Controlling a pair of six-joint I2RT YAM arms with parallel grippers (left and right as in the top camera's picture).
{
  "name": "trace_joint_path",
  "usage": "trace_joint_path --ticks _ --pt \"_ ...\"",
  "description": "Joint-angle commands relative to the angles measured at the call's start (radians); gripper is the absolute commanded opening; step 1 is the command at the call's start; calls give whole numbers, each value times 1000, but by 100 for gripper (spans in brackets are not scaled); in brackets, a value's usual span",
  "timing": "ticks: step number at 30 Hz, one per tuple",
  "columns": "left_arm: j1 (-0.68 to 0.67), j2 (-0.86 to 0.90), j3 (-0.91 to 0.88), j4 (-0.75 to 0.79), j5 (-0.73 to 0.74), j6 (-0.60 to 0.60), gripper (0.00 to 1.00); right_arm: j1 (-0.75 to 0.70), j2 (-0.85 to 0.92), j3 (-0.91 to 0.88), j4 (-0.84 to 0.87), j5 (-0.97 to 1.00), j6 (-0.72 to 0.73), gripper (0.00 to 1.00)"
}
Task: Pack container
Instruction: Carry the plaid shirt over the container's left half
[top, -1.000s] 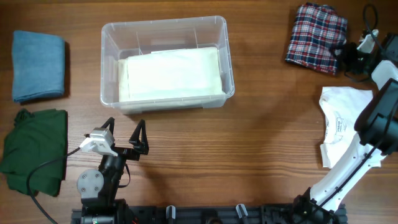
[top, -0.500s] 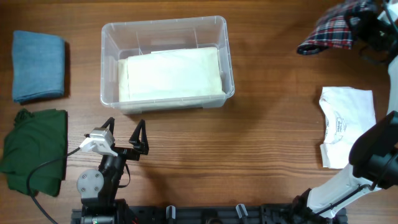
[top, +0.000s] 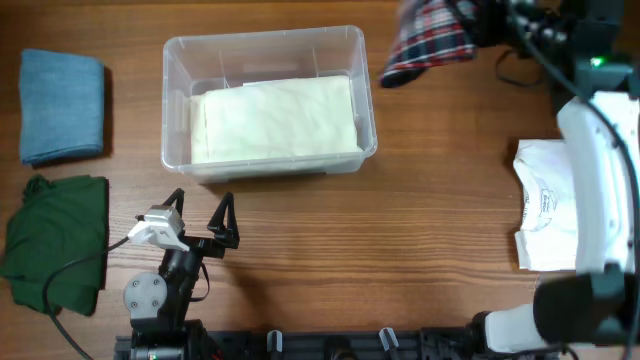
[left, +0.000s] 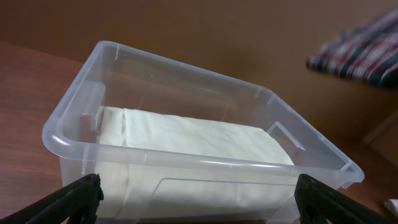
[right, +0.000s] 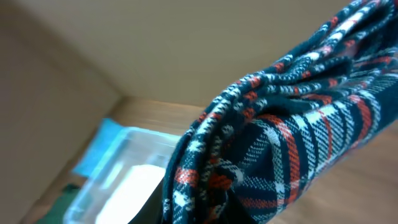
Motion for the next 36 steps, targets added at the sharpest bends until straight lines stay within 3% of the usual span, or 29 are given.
trace_joint_path --ticks 1,15,27,36 --pt "-5 -6 -3 -6 -3 2 100 101 -66 17 61 -47 42 4" --pt "-5 -6 -3 -6 -3 2 100 605 121 16 306 285 86 4" --pt "-5 -6 -3 -6 -3 2 100 693 369 16 569 284 121 4" --pt "-5 -6 -3 -6 -3 2 100 735 444 16 629 288 138 4"
